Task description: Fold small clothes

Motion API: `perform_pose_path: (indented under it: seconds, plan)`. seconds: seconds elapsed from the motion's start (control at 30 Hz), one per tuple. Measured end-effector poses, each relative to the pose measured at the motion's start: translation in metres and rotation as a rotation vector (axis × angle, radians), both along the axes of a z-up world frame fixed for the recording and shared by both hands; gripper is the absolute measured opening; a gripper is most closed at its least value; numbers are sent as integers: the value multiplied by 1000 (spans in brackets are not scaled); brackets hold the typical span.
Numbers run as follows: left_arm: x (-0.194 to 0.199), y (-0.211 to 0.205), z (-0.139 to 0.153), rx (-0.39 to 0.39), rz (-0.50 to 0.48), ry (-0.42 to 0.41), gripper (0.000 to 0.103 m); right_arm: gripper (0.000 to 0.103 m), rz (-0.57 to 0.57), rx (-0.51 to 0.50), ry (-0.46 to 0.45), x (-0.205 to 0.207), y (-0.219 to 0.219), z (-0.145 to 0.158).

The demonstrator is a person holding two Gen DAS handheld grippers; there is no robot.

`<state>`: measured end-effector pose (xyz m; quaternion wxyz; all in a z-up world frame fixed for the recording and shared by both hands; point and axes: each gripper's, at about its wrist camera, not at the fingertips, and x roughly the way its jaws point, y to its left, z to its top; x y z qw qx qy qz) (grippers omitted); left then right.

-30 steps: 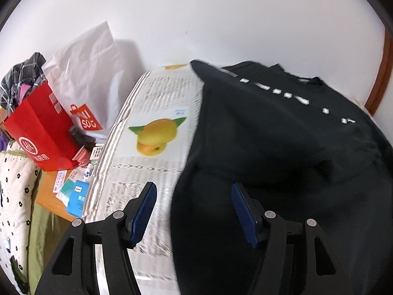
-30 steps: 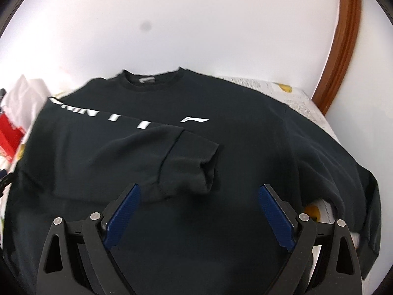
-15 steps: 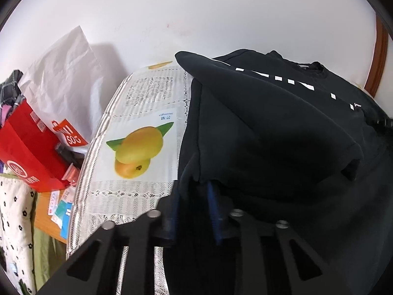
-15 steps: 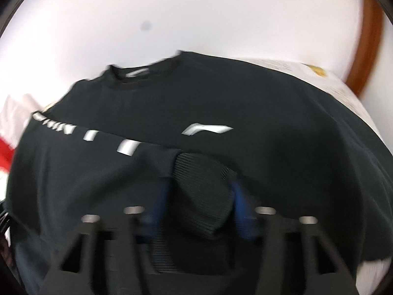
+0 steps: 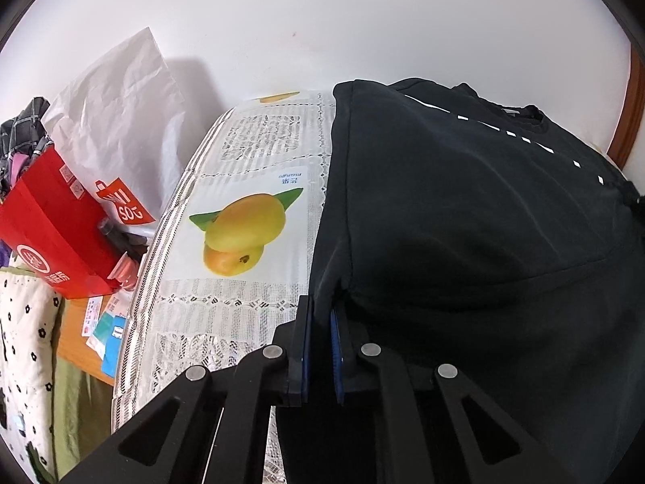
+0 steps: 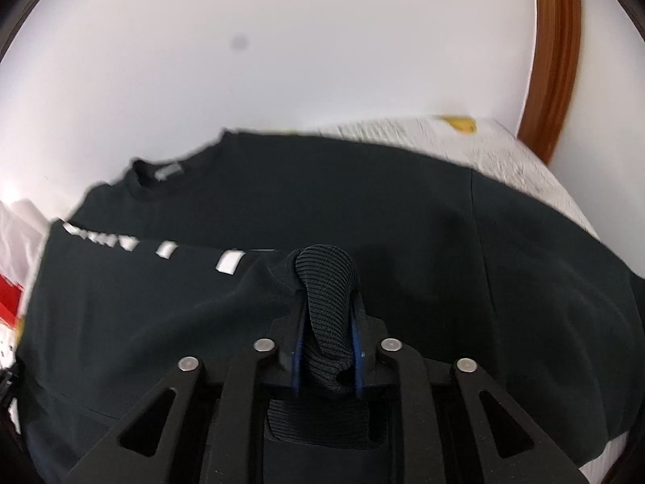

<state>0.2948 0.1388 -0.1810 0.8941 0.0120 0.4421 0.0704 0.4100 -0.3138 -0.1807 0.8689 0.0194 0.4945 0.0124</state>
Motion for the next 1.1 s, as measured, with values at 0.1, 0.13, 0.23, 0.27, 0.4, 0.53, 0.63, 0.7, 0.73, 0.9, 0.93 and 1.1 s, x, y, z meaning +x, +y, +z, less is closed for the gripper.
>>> perform_pose_path:
  seconds: [0.1,0.13,0.23,0.27,0.4,0.53,0.63,0.7,0.73,0.9,0.93,1.1]
  plan:
    - [-1,0,3,-10,1,18,11,32,-24,-29,13,-9,-1,2]
    - [-1,0,4,-13,-3,31,13,36,-18,-31,13,-18,-1,8]
    - [-7,-2,8,-23,-3,39,21,46,17,-63,17,-37,5,20]
    - [-10,-2,9,-28,-2,37,25,48,30,-71,12,-46,6,25]
    - [-30,-7,19,-24,6,12,38,61,59,-83,2,-91,4,42]
    - [-52,-13,28,-32,-1,-12,60,64,67,-81,0,-134,-3,48]
    - [-68,-18,31,-23,-4,-10,60,64,60,-82,-2,-168,-11,49]
    - [-79,-19,31,-38,-3,-1,60,64,57,-94,-9,-192,-17,53]
    - [-85,-19,31,-51,-4,3,60,64,59,-98,-13,-199,-19,54]
    - [-122,-24,23,-114,-12,18,60,64,18,-106,-26,-240,-39,54]
    - [-127,-24,21,-118,-6,20,60,64,-7,-93,-15,-250,-46,50]
    - [-152,-24,8,-152,-8,49,60,64,-29,-54,30,-281,-62,36]
